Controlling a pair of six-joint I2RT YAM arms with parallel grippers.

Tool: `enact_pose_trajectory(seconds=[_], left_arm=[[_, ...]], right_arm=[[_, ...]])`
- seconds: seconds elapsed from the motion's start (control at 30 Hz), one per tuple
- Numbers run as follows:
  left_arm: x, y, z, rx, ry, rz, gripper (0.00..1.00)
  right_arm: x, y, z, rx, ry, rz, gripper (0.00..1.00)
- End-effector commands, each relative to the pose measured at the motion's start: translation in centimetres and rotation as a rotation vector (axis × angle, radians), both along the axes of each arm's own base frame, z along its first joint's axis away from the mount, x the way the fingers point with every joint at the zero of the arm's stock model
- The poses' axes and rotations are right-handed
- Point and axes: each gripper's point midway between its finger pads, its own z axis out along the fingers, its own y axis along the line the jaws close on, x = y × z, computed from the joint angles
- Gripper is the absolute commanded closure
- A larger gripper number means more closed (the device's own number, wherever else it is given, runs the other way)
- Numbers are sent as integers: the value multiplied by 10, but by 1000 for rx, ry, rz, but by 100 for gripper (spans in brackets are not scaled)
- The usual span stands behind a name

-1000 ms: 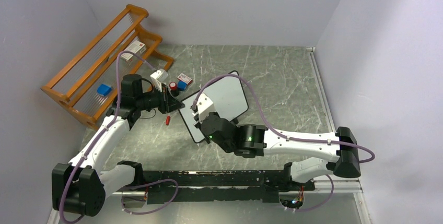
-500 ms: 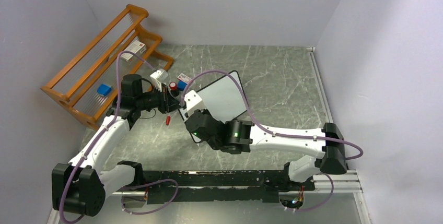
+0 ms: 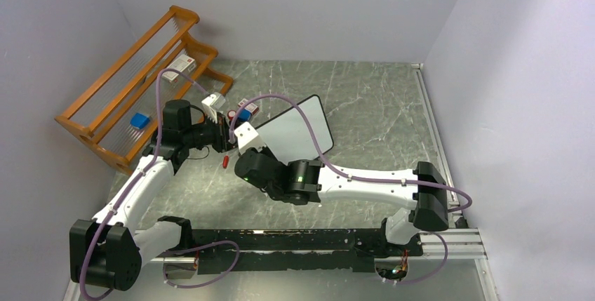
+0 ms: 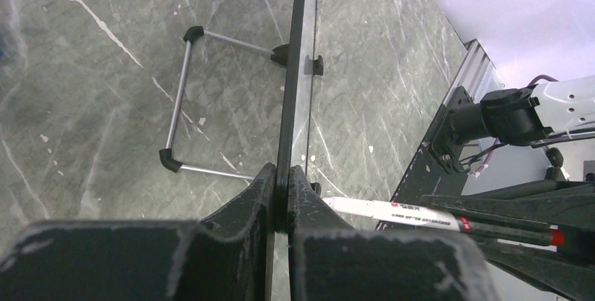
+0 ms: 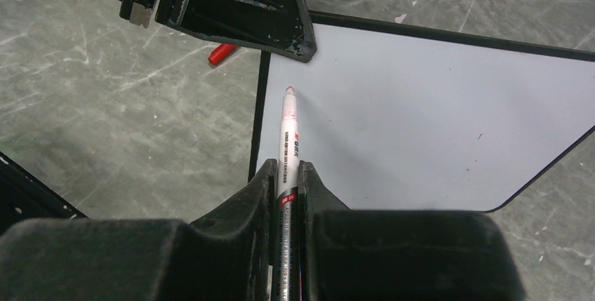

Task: Write a sentence on the whiteboard

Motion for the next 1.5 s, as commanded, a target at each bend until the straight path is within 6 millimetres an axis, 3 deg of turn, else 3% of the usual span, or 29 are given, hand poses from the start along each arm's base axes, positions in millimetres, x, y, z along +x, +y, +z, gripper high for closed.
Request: enact_pose_trajectory(seconds=[0.0,0.6,1.47], left_arm=[[6,5,-4,16,-10,29,95],[5,4,-4,9,-6,20,95],[4,3,-6,0,6,11,95]], right_arm=[[3,4,8,14,-18,-18,100],[12,8,9,15,-28,-40,100],[18,6,-8,-20,-13,-54,100]])
